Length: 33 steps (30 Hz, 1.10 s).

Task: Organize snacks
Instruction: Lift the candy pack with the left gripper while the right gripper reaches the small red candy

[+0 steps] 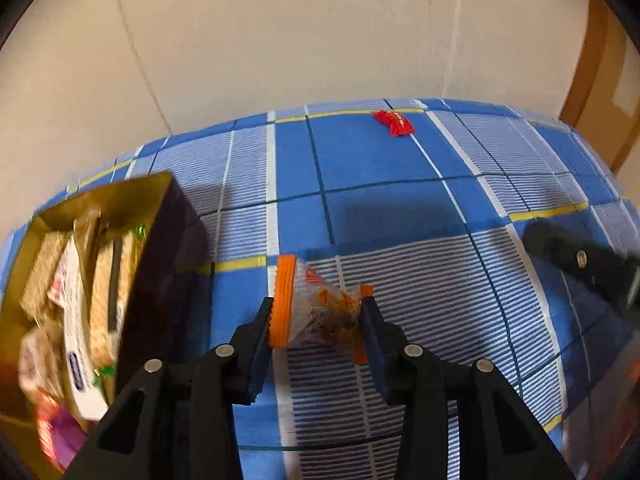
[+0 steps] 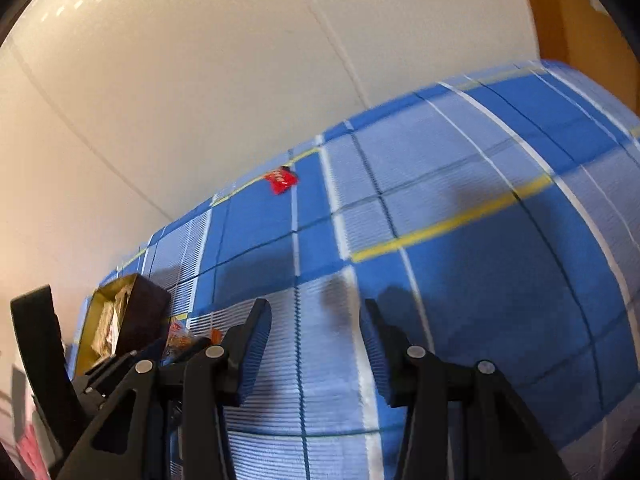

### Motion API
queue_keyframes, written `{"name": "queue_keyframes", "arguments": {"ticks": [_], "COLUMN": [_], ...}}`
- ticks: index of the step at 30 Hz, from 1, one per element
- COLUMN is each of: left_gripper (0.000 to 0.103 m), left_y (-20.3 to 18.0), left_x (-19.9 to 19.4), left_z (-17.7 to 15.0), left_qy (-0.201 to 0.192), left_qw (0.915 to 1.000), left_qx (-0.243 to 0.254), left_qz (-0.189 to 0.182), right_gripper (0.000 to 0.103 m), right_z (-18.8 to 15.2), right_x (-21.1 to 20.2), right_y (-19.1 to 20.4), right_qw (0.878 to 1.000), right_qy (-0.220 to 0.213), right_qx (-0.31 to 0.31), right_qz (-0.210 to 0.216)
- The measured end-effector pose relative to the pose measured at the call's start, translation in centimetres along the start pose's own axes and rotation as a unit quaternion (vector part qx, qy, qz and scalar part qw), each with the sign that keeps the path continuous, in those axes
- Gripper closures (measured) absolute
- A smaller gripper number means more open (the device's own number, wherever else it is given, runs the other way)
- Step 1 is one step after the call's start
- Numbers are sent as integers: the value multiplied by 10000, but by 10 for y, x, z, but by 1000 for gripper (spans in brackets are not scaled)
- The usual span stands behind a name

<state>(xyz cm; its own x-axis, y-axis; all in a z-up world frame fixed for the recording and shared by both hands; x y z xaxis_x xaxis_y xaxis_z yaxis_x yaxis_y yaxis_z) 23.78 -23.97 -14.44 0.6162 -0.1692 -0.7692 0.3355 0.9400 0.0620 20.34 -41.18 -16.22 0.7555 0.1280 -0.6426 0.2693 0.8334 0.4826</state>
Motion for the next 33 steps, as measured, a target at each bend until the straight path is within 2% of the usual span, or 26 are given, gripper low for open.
{"name": "queue_keyframes", "arguments": {"ticks": [1,7,12,20,23,28,33], "left_gripper": [61,61,63,63,63,63,63], "left_y": [-6,-6,-3,-5,-5,-4,-4], "left_x": [12,15,17,18,18,18,18], "left_z": [7,7,8,8,8,8,8], "left_qy": [-36,-485,-489,-487,-486,-486,-485], "left_qw": [10000,9984,9973,9975,9975,9975,9975], "left_qx": [-46,-261,-478,-453,-452,-450,-451], "left_qz": [-3,-100,-273,-245,-242,-242,-242], "right_gripper": [56,56,56,56,56,56,56], "right_z": [4,29,39,45,49,67,82], "right_x": [1,17,31,52,70,99,127], "right_y": [3,2,-2,13,21,38,36], "right_qw": [9999,9994,9995,9965,9922,9762,9707], "right_qy": [-49,-300,-252,-195,-67,-79,2], "right_qx": [-101,-190,-195,-801,-1212,-2103,-2279], "right_qz": [20,-6,-57,-124,-279,-533,-766]}}
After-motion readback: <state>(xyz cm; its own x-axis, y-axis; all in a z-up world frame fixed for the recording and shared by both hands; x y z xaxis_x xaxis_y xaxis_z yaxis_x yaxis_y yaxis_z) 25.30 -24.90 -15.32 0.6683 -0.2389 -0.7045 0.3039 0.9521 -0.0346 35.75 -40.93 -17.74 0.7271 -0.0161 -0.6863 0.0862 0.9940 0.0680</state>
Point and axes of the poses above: each gripper's, at about its wrist camera, not at the fingertips, and x roughly the way its jaws point, y to its left, z to its top, the point moved 9 cm from there along x, roughly the way its jaws point, and after that the axes turned 5 degrees about -y, right-handed, at the moved point
